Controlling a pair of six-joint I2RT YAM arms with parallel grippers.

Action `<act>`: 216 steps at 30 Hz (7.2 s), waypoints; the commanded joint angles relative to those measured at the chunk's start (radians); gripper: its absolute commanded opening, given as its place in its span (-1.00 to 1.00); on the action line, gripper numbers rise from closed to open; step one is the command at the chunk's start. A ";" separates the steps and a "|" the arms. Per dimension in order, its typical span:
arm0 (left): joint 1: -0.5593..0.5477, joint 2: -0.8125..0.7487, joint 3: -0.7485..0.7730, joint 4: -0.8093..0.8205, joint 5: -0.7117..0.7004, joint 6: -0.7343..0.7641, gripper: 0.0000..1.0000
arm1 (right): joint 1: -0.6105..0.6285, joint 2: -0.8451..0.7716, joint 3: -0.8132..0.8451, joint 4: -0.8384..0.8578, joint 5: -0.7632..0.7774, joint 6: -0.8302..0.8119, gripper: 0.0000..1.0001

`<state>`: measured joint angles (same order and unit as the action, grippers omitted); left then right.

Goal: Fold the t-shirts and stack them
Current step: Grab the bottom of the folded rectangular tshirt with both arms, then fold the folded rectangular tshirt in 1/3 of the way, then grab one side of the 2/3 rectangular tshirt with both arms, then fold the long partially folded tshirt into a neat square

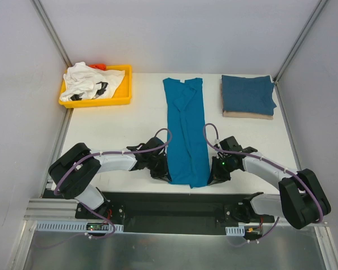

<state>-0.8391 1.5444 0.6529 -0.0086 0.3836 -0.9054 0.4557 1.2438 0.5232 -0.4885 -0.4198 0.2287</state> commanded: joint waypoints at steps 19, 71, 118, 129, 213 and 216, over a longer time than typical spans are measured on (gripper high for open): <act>-0.011 -0.089 0.049 -0.100 0.078 0.068 -1.00 | -0.003 -0.268 -0.066 -0.079 -0.039 0.072 -0.99; 0.428 0.583 1.090 -0.269 0.034 0.362 -1.00 | -0.212 0.859 1.351 -0.208 0.154 -0.078 -0.99; 0.396 -0.400 0.251 -0.260 -0.132 0.244 0.99 | -0.094 -0.274 0.325 -0.027 0.562 -0.025 0.93; 0.387 0.051 0.361 -0.097 0.023 0.209 0.81 | -0.095 -0.221 0.307 -0.044 0.524 -0.025 0.93; 0.258 -0.438 0.060 -0.328 0.159 0.094 -1.00 | -0.008 -0.053 0.279 -0.329 -0.494 -0.156 -0.98; 0.253 -0.538 0.080 -0.413 0.166 0.079 -1.00 | 0.015 -0.125 0.317 -0.442 -0.575 -0.199 -0.98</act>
<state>-0.5808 1.1259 0.7090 -0.2539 0.5430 -0.7940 0.4450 1.2148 0.7689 -0.7158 -0.8246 0.1093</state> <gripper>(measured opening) 0.010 0.022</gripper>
